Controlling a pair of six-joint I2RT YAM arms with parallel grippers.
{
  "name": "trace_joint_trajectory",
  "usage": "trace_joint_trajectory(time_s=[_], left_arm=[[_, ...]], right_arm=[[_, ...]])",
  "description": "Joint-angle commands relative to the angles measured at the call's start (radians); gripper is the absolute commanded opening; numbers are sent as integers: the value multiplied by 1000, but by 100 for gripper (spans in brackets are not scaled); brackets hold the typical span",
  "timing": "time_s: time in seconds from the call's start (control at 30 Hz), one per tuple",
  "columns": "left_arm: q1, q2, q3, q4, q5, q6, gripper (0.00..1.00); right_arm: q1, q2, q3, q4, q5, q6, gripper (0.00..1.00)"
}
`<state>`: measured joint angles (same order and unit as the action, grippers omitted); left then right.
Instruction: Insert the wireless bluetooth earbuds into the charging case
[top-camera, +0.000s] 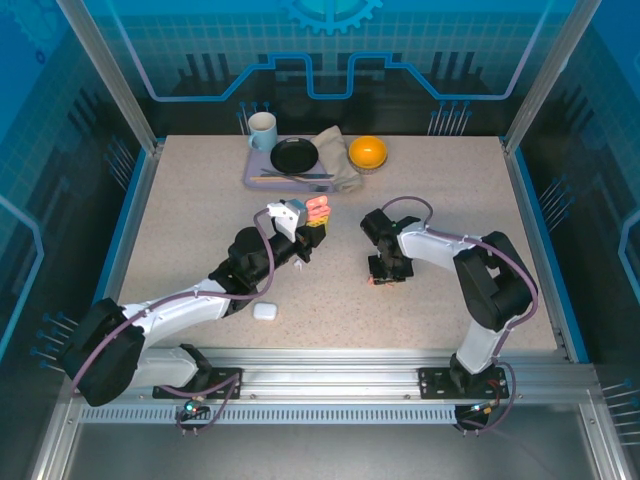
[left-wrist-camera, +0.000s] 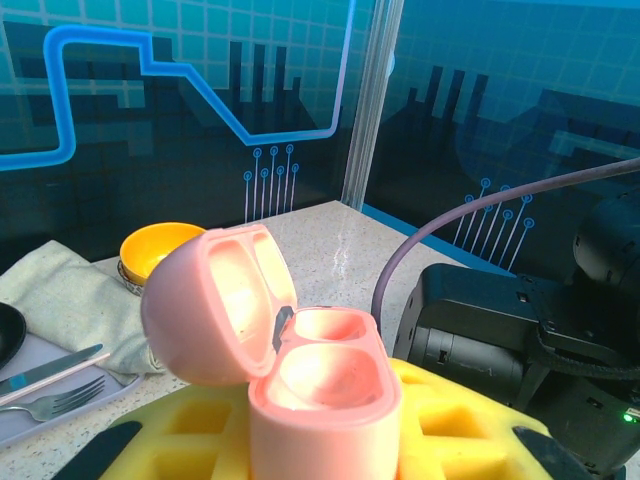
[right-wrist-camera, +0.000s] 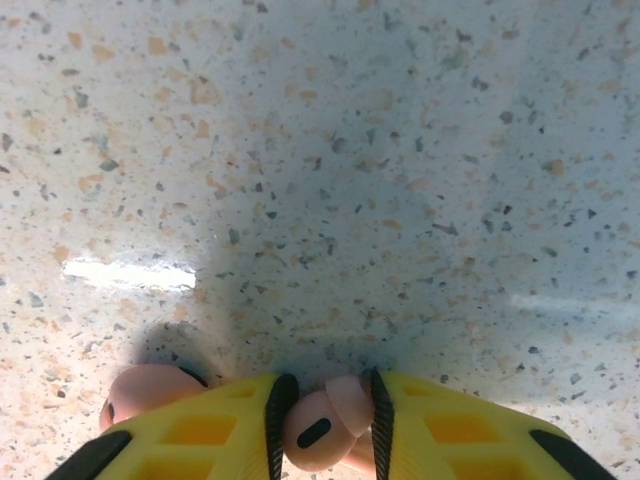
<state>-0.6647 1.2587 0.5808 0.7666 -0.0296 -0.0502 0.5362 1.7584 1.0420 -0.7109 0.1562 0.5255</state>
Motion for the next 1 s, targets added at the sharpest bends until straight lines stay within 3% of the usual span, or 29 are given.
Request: trace_joint_trajectory(time_s=[0.0, 0.6, 0.83, 0.97], left_arm=[[6, -31, -6, 19, 20, 4, 0], [6, -42, -14, 8, 16, 6, 0], [5, -38, -8, 7, 21, 2, 0], [5, -33, -7, 7, 23, 4, 0]], right_arm=[[-9, 38, 10, 7, 18, -18, 25], [-18, -75, 4, -22, 30, 56, 21], [-39, -114, -50, -28, 99, 230, 21], [-51, -161, -113, 9, 72, 375, 22]])
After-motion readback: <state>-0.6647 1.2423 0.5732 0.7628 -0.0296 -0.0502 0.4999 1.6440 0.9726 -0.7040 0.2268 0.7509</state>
